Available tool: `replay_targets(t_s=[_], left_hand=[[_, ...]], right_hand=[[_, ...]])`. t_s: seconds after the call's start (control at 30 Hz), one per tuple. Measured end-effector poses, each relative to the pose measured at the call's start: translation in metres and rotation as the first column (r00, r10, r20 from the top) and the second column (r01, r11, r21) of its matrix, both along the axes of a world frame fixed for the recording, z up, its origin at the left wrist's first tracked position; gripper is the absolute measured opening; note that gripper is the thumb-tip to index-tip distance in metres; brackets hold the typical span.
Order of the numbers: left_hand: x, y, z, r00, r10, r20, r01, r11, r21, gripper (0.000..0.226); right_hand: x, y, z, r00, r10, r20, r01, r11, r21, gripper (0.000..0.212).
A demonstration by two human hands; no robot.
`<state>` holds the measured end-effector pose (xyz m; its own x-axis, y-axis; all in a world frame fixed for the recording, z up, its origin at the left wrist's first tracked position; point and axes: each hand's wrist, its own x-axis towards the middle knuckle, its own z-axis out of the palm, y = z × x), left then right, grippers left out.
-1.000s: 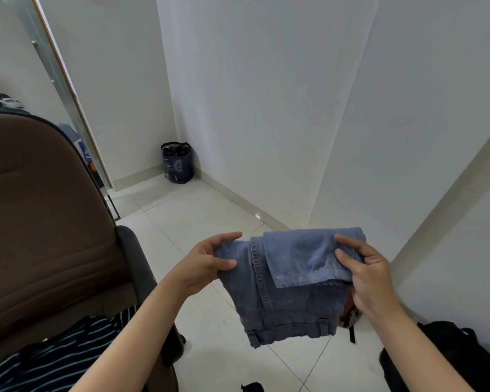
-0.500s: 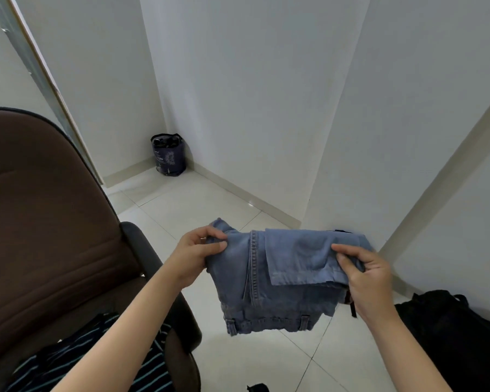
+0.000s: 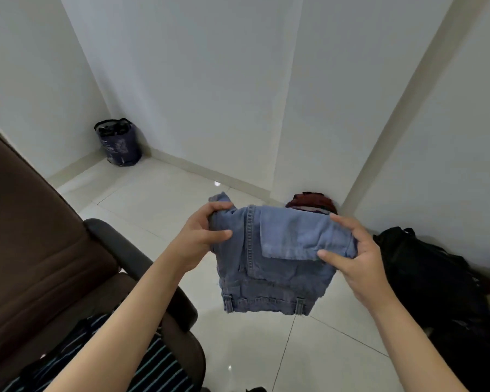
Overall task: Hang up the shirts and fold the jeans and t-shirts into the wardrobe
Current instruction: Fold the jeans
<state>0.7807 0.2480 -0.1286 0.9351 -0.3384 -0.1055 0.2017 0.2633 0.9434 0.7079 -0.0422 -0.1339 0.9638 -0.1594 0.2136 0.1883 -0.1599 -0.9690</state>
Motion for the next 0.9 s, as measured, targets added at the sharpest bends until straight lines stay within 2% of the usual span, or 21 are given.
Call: replay_targets(t_s=[0.07, 0.13, 0.2, 0.23, 0.3, 0.37, 0.47, 0.6, 0.73, 0.77, 0.83, 0.9], left_hand=[[-0.007, -0.002, 0.001, 0.997, -0.057, 0.049, 0.052, 0.993, 0.102, 0.043], [-0.015, -0.004, 0.002, 0.994, -0.087, 0.070, 0.079, 0.991, 0.104, 0.039], [-0.025, -0.007, 0.006, 0.994, -0.096, 0.055, 0.092, 0.993, 0.072, 0.035], [-0.031, -0.009, 0.007, 0.996, -0.087, 0.029, 0.086, 0.995, 0.057, 0.034], [-0.046, -0.016, 0.008, 0.998, -0.041, -0.052, 0.043, 0.999, 0.029, 0.034], [-0.063, -0.025, 0.009, 0.990, 0.004, -0.142, -0.003, 1.000, 0.010, 0.034], [-0.097, -0.043, 0.011, 0.980, -0.023, -0.199, 0.019, 1.000, -0.018, 0.032], [-0.156, -0.069, 0.007, 0.975, -0.147, -0.165, 0.138, 0.988, -0.069, 0.037], [-0.223, -0.098, 0.002, 0.959, -0.256, -0.119, 0.243, 0.964, -0.113, 0.043], [-0.239, -0.104, 0.002, 0.956, -0.275, -0.106, 0.261, 0.957, -0.128, 0.038], [-0.267, -0.115, 0.000, 0.940, -0.331, -0.083, 0.314, 0.933, -0.174, 0.033], [-0.287, -0.123, -0.001, 0.921, -0.382, -0.074, 0.361, 0.911, -0.201, 0.042]], right_hand=[[-0.012, -0.004, -0.004, 0.999, -0.017, -0.049, 0.022, 0.993, 0.112, 0.055], [-0.027, -0.009, -0.010, 0.995, -0.029, -0.098, 0.050, 0.975, 0.218, 0.051], [-0.044, -0.014, -0.010, 0.991, -0.083, -0.105, 0.108, 0.962, 0.251, 0.044], [-0.053, -0.014, -0.007, 0.989, -0.120, -0.091, 0.137, 0.965, 0.222, 0.038], [-0.075, -0.015, -0.003, 0.984, -0.178, -0.028, 0.181, 0.976, 0.124, 0.047], [-0.103, -0.014, 0.005, 0.971, -0.236, 0.039, 0.234, 0.971, 0.039, 0.046], [-0.155, -0.017, 0.008, 0.926, -0.360, 0.111, 0.367, 0.929, -0.055, 0.044], [-0.249, -0.026, 0.001, 0.806, -0.568, 0.166, 0.590, 0.790, -0.165, 0.061], [-0.344, -0.018, 0.015, 0.632, -0.759, 0.156, 0.753, 0.553, -0.357, 0.051], [-0.364, -0.019, 0.018, 0.611, -0.775, 0.161, 0.764, 0.524, -0.377, 0.049], [-0.399, -0.025, 0.023, 0.631, -0.752, 0.191, 0.763, 0.557, -0.328, 0.043], [-0.432, -0.027, 0.028, 0.650, -0.713, 0.263, 0.760, 0.604, -0.242, 0.052]])
